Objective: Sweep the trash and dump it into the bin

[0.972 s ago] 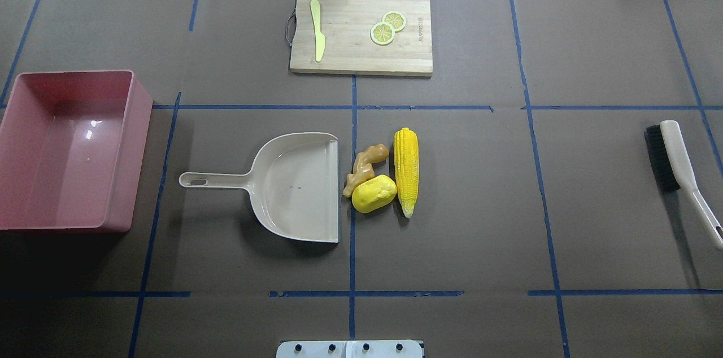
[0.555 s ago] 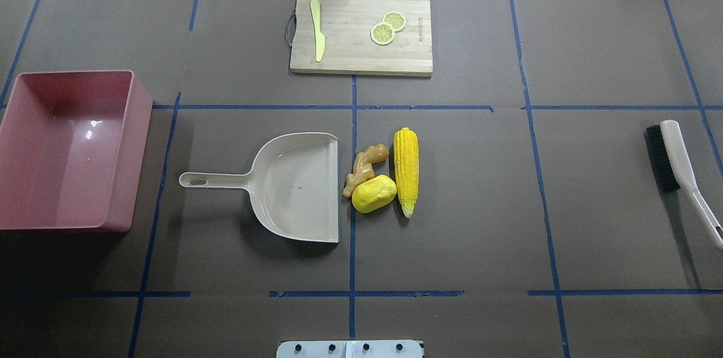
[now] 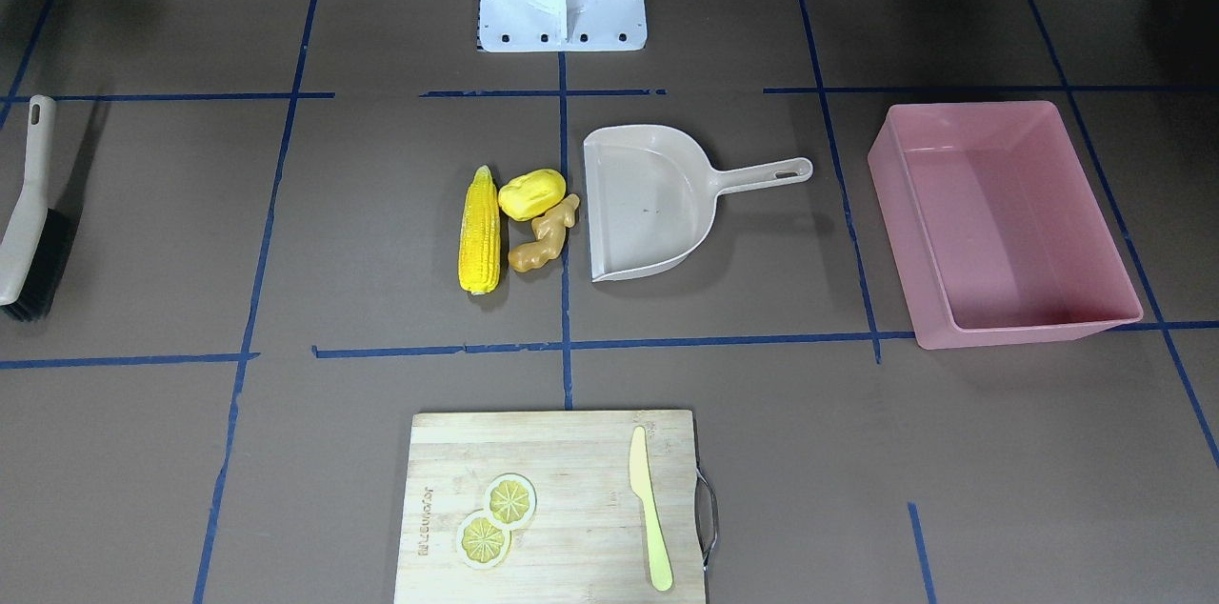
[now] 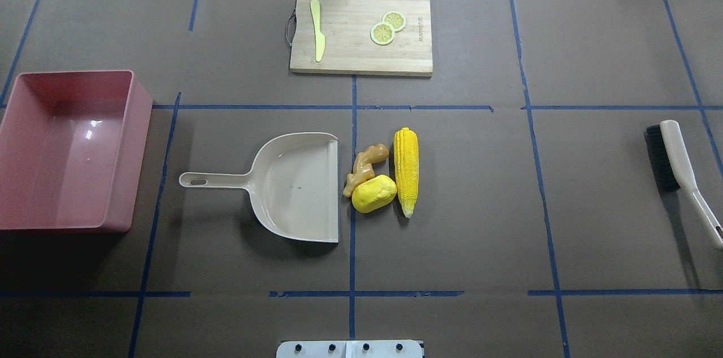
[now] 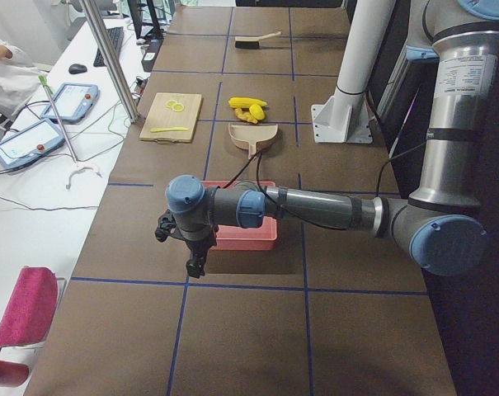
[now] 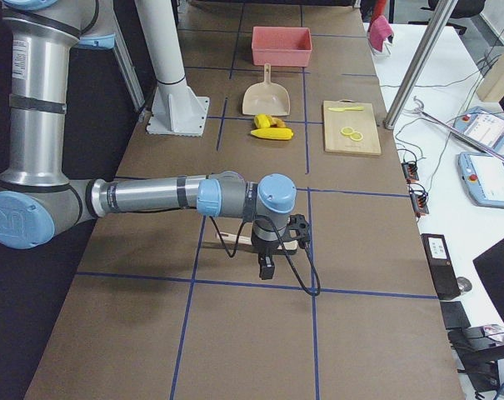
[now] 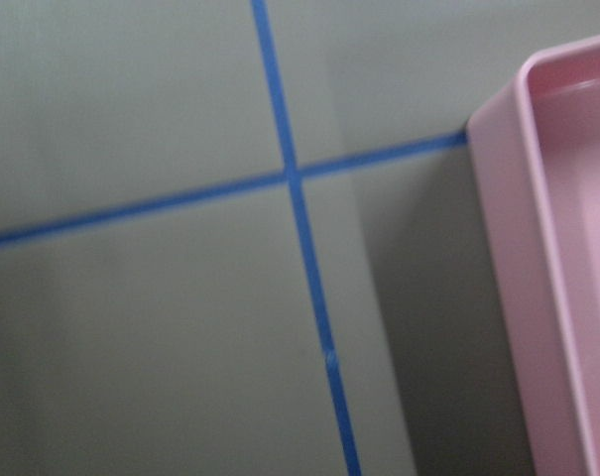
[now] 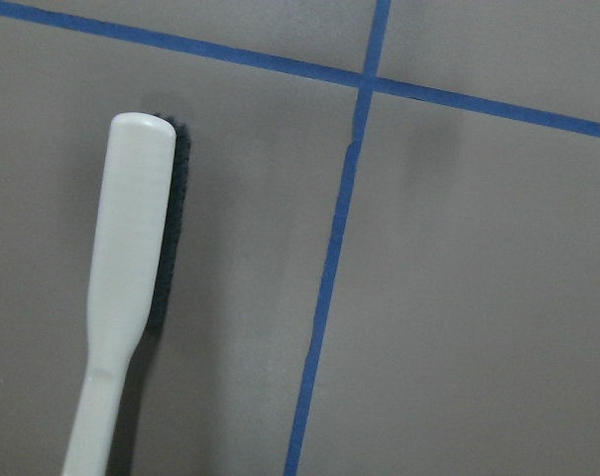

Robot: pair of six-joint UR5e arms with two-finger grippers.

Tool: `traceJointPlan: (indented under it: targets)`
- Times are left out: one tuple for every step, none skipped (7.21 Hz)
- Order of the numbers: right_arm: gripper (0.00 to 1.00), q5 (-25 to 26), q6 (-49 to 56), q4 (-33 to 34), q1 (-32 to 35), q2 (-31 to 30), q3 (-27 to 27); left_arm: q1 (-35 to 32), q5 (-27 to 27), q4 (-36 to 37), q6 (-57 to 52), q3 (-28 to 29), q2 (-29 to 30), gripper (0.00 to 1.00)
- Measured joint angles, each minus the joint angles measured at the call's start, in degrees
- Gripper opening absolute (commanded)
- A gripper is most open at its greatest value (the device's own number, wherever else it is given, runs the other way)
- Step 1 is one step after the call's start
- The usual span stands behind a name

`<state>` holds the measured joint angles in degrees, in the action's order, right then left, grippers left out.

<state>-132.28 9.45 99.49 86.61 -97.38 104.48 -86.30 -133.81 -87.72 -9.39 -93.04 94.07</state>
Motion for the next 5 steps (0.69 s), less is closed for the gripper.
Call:
traceJointPlan:
  targets:
    - [1.0,-1.45,-2.56,-0.55,-1.05,0.14,1.02,0.09,-0.13,-0.74,-0.01,0.31,0.87,1.0]
    - [1.0,-2.21,-7.91,-1.73,-3.08,0.0,3.36,0.13,-0.76,-1.11,-0.06,0.41,1.22,1.0]
    - [1.0,-2.35,-16.41,-4.16,-6.07,-0.9,6.15,0.15,-1.4,-1.24,-0.08,0.43,1.3,1.0]
    - [1.0,-1.64,-24.92,-9.97,-10.26,-3.37,8.32,0.17,-1.72,-1.29,-0.09,0.43,1.34,1.0]
    - [1.0,-0.19,-31.6,-18.31,-14.52,-6.54,9.05,0.17,-1.83,-1.3,-0.1,0.37,1.36,1.0]
